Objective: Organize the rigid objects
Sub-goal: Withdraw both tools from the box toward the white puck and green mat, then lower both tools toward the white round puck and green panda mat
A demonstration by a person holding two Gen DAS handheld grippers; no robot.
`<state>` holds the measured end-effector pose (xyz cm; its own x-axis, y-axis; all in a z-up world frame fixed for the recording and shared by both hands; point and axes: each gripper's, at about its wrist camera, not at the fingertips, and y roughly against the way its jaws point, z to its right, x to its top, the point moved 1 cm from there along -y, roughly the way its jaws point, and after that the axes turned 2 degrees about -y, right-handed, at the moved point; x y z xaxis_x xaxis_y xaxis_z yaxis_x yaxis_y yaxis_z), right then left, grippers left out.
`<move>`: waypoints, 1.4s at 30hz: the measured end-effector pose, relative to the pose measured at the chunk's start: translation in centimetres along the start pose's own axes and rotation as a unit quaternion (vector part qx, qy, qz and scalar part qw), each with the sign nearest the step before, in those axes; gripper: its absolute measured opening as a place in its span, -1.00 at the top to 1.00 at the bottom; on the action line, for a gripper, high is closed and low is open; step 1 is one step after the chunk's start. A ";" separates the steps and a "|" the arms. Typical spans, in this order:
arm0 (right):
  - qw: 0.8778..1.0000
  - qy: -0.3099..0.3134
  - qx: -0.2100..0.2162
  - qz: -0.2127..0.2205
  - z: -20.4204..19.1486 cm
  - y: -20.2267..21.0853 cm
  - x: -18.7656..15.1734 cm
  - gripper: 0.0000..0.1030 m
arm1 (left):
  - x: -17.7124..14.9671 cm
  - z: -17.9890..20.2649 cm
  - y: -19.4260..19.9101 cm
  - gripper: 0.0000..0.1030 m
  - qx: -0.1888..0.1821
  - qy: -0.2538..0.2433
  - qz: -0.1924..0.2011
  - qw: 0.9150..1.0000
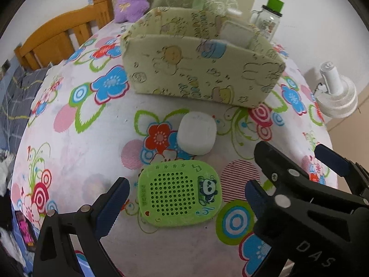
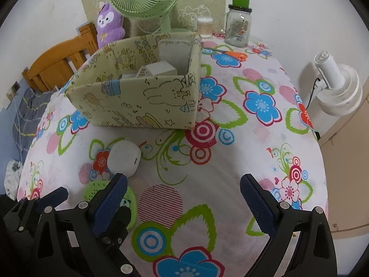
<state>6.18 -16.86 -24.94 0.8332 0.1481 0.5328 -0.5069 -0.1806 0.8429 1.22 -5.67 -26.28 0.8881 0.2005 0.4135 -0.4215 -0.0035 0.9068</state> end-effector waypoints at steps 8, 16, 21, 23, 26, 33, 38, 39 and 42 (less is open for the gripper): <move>1.000 0.004 0.000 -0.024 0.6 -2.1 -0.2 -0.94 | -0.5 0.1 -1.9 -0.96 0.013 0.027 -0.017 0.999; 0.999 0.008 0.002 -0.043 0.9 -3.7 -0.4 -0.94 | -0.8 0.0 -3.2 -0.97 0.034 0.049 -0.027 0.998; 0.998 0.023 0.004 -0.052 0.4 -4.4 -0.4 -0.94 | -1.1 -0.2 -3.7 -0.98 0.043 0.063 -0.032 0.997; 0.998 0.026 0.005 -0.056 0.2 -4.7 -0.5 -0.94 | -1.0 -0.1 -3.9 -0.99 0.049 0.054 -0.029 0.997; 0.998 0.027 0.005 -0.062 0.0 -5.1 -0.7 -0.94 | -1.0 0.3 -4.1 -0.99 0.062 0.041 -0.024 0.997; 0.997 0.026 0.004 -0.066 -0.1 -5.3 -1.0 -0.94 | -1.0 0.9 -3.8 -0.85 0.056 0.021 -0.018 0.998; 0.997 0.026 0.020 -0.066 -0.4 -5.3 -1.1 -0.94 | -0.8 1.1 -3.6 -0.85 0.046 0.012 -0.020 0.999; 0.997 0.028 0.024 -0.064 -0.6 -5.3 -1.1 -0.94 | -0.8 1.1 -3.6 -0.85 0.044 0.011 -0.021 0.999; 0.997 0.025 0.038 -0.065 -0.8 -5.6 -0.9 -0.94 | -0.6 1.1 -3.4 -0.85 0.050 -0.001 -0.017 0.999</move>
<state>8.07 -15.23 -30.10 0.8779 0.2237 0.4234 -0.3746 -0.2301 0.8982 2.34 -6.89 -29.56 0.9016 0.2008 0.3830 -0.3713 -0.0946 0.9237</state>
